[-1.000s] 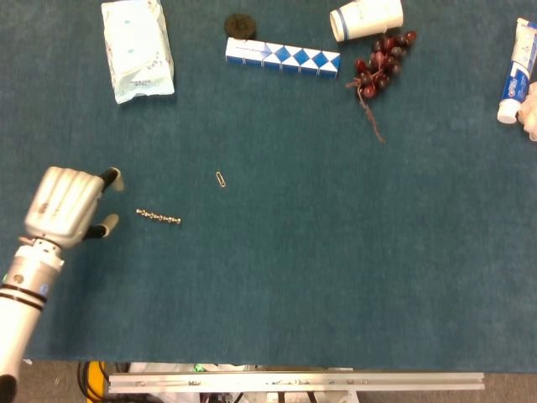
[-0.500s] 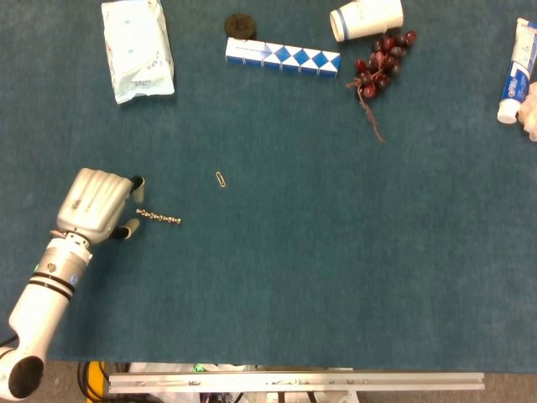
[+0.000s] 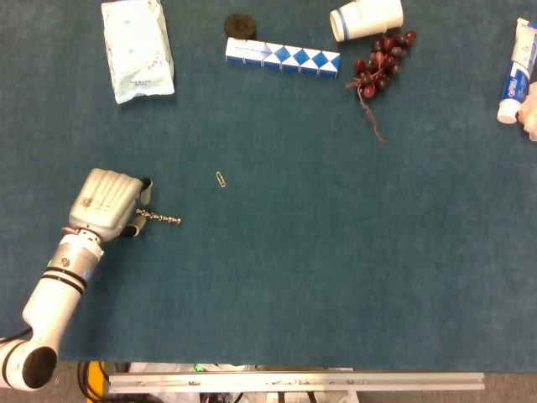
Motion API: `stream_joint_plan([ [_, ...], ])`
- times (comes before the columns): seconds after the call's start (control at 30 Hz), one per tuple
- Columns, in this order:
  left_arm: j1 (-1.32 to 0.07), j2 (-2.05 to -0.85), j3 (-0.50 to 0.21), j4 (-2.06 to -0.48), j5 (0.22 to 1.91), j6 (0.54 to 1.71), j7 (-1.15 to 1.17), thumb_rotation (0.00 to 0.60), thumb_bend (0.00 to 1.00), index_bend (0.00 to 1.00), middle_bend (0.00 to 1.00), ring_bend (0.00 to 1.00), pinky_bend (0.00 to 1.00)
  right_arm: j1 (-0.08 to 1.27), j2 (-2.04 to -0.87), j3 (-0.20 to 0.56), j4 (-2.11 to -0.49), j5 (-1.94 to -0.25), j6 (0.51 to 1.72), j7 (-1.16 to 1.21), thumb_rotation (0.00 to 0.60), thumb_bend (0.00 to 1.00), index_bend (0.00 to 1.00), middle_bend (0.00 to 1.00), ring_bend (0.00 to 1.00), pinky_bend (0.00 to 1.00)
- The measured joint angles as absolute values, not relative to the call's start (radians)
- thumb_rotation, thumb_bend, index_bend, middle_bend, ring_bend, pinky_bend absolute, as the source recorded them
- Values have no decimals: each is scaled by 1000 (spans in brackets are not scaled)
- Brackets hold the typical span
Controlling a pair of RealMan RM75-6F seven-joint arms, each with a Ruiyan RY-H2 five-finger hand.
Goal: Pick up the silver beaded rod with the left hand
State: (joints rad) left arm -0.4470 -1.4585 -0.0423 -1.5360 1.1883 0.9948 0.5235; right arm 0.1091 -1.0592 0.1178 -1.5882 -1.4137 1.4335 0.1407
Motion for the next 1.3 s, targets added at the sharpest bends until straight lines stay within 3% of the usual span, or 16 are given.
stream_joint_plan([
  [1.3, -503, -1492, -8, -1527, 1069, 988, 589, 600, 333, 505, 839, 845, 984, 91, -1056, 118, -1584, -1409, 1443, 148, 600, 299, 39, 195, 142, 258],
])
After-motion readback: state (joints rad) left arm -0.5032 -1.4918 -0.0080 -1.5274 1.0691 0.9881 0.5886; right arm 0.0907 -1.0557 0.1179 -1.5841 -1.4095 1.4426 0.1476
